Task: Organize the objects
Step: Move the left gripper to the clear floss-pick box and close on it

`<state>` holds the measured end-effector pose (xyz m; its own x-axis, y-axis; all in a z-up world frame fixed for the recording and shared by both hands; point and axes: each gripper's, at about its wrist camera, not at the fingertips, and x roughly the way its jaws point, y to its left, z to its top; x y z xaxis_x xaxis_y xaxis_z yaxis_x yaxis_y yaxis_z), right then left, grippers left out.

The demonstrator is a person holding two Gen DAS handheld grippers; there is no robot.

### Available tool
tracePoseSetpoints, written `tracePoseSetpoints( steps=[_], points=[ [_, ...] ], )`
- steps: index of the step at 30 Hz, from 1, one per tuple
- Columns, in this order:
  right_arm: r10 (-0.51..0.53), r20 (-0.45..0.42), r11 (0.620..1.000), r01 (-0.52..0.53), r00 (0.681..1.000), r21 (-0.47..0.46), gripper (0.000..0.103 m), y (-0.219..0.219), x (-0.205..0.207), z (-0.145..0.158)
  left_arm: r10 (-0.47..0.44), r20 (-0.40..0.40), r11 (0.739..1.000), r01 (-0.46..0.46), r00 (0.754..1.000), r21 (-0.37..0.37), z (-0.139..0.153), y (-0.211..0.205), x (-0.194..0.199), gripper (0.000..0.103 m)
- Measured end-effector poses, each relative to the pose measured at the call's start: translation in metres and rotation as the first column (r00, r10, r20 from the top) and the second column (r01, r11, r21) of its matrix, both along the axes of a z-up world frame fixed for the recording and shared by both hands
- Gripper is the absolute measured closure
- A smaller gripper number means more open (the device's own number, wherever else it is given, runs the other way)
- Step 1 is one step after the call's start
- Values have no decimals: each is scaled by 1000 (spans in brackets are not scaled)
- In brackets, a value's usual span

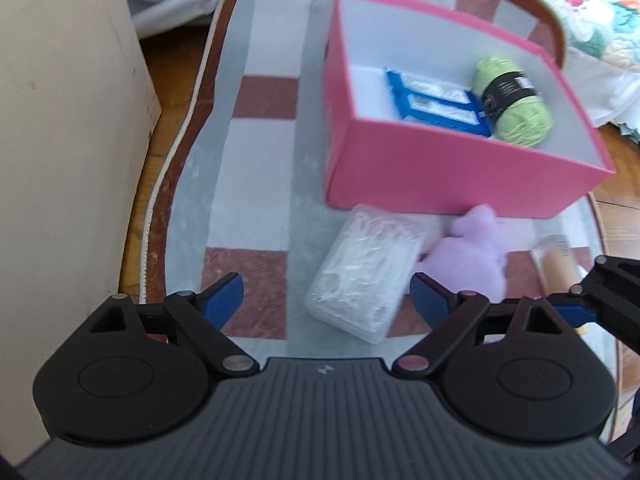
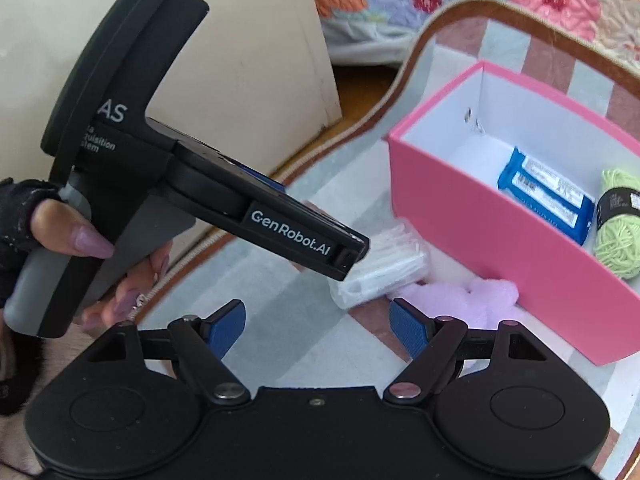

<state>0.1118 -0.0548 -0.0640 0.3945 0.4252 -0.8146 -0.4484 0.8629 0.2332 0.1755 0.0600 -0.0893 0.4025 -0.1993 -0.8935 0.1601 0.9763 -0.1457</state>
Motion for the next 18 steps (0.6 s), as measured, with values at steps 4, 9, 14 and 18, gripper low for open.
tracePoseSetpoints(
  steps=[4, 9, 14, 18],
  points=[
    [-15, -9, 1000, 15, 1000, -10, 20, 2, 9, -20, 21, -19, 999, -22, 1000, -44, -23, 10, 11, 12],
    [-15, -16, 1000, 14, 1000, -9, 20, 8, 20, -41, 24, -30, 993, -27, 999, -112, -38, 13, 19, 13],
    [-8, 7, 999, 9, 1000, -36, 20, 16, 25, -51, 22, -38, 978, -30, 999, -207, -42, 12, 19, 27],
    [-26, -9, 999, 26, 1000, -18, 21, 16, 25, -54, 23, -135, 935, -69, 991, -347, -48, 18, 15, 47]
  ],
)
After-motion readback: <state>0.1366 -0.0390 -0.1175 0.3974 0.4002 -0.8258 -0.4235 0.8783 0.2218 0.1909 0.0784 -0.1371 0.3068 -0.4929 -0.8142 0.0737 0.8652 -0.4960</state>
